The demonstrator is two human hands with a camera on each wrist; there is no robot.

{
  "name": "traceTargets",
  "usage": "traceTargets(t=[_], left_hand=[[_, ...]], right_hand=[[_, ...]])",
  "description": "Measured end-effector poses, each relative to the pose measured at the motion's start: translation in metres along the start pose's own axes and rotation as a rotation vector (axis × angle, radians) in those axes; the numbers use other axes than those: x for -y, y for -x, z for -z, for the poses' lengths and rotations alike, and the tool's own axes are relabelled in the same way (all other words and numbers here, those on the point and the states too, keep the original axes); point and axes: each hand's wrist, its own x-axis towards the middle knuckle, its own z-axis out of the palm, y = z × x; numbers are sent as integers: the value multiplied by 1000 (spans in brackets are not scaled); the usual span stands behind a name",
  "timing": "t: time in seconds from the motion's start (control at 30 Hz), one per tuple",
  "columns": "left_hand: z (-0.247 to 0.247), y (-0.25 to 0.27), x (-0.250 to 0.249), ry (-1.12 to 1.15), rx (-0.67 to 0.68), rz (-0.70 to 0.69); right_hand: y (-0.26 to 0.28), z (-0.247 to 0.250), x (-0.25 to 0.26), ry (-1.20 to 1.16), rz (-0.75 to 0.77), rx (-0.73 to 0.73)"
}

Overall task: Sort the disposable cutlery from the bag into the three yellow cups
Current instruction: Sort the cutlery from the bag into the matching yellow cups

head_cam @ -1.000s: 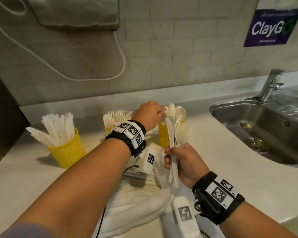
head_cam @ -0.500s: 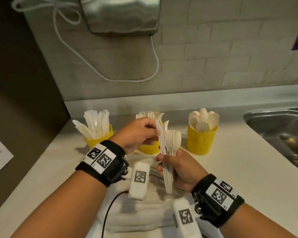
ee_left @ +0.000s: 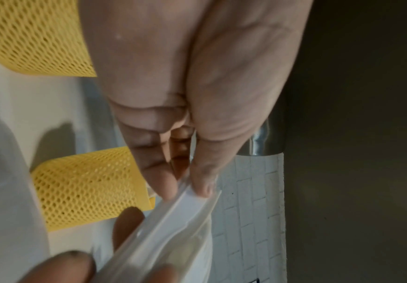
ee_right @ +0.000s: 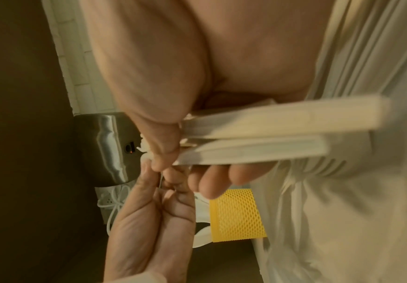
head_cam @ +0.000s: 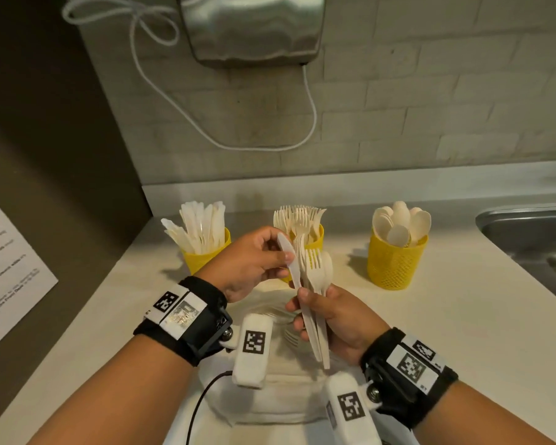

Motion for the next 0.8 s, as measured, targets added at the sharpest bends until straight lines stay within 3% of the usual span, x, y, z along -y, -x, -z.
traceTargets(t=[0.13, 0.27, 0.43, 0.57, 0.73, 0.8], left_hand=[[17, 3, -11, 46, -77, -71], [47, 12, -45, 91, -321, -316], [94, 30, -85, -467, -696, -504], [109, 15, -75, -685, -761, -430], [115, -17, -40, -1083, -609, -174], [116, -24, -35, -1345, -582, -147]], right_hand=[[1, 1, 1, -62, 1, 10], [-2, 5, 0, -76, -4, -90], [-4, 9, 0, -123, 24, -145], [-3, 8, 0, -129, 33, -141], [2, 10, 1, -130, 37, -122], [5, 12, 3, -117, 35, -110]])
